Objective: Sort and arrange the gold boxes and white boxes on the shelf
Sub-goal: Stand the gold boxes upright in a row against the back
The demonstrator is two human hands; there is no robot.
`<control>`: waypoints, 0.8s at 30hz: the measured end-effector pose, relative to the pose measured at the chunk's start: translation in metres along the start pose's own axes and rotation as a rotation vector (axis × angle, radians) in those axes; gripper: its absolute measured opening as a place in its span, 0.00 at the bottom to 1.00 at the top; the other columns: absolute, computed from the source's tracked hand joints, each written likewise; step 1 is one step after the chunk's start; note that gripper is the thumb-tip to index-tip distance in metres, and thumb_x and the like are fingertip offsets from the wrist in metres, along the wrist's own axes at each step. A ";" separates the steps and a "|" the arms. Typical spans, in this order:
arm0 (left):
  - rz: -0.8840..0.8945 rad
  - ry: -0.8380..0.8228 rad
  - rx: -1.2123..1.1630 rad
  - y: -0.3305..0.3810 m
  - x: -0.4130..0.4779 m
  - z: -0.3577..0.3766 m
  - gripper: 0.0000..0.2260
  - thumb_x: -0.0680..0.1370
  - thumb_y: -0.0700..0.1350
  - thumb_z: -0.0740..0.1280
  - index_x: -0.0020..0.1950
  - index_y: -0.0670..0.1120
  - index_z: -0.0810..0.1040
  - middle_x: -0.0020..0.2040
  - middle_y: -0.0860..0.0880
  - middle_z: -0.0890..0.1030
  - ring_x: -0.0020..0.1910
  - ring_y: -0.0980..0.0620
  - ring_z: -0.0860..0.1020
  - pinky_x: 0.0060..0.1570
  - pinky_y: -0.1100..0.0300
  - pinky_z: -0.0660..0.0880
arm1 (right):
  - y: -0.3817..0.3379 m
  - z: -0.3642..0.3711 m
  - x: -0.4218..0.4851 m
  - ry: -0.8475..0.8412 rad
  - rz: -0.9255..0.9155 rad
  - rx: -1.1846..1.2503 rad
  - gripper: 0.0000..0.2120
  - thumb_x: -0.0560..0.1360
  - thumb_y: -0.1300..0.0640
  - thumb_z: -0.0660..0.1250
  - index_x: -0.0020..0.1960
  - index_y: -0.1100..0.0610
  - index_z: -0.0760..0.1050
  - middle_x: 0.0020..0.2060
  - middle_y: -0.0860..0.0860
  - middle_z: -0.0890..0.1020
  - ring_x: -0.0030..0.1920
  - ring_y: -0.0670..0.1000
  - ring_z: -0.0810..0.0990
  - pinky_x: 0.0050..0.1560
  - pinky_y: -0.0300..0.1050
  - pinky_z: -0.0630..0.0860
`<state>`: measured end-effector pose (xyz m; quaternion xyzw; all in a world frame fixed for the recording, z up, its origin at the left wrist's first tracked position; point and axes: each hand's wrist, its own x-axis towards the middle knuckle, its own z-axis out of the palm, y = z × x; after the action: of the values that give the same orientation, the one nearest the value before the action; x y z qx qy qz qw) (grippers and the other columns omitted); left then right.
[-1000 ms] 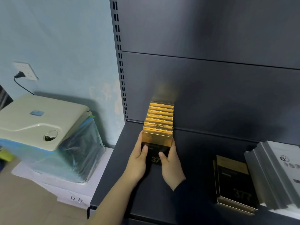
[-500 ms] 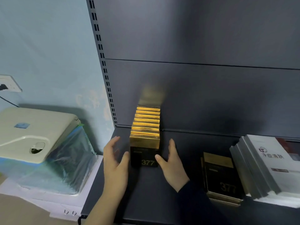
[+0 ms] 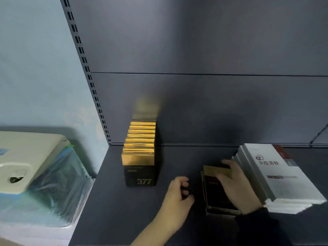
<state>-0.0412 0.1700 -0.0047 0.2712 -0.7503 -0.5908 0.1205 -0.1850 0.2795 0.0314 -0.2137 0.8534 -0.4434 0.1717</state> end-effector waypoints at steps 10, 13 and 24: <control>-0.192 -0.125 -0.272 0.015 0.012 0.037 0.14 0.80 0.39 0.63 0.54 0.59 0.74 0.50 0.60 0.80 0.47 0.65 0.77 0.39 0.78 0.71 | 0.037 0.004 -0.010 -0.090 0.150 0.100 0.19 0.78 0.58 0.64 0.68 0.53 0.68 0.53 0.49 0.81 0.54 0.50 0.79 0.51 0.45 0.73; -0.227 0.009 -0.428 0.011 0.014 0.032 0.14 0.79 0.39 0.65 0.62 0.53 0.75 0.57 0.51 0.80 0.52 0.58 0.79 0.42 0.72 0.75 | 0.038 0.008 -0.014 -0.075 0.113 0.245 0.17 0.76 0.64 0.65 0.62 0.49 0.74 0.53 0.50 0.83 0.56 0.51 0.81 0.56 0.47 0.75; -0.143 0.011 -0.647 0.009 0.001 -0.034 0.09 0.78 0.38 0.66 0.57 0.41 0.81 0.55 0.38 0.84 0.50 0.46 0.83 0.53 0.51 0.79 | 0.023 0.019 -0.018 -0.267 0.263 0.909 0.20 0.72 0.75 0.62 0.62 0.64 0.74 0.54 0.62 0.83 0.53 0.60 0.82 0.47 0.54 0.80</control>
<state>-0.0273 0.1430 0.0133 0.2742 -0.5019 -0.8040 0.1627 -0.1649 0.2878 0.0036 -0.0627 0.5638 -0.7144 0.4098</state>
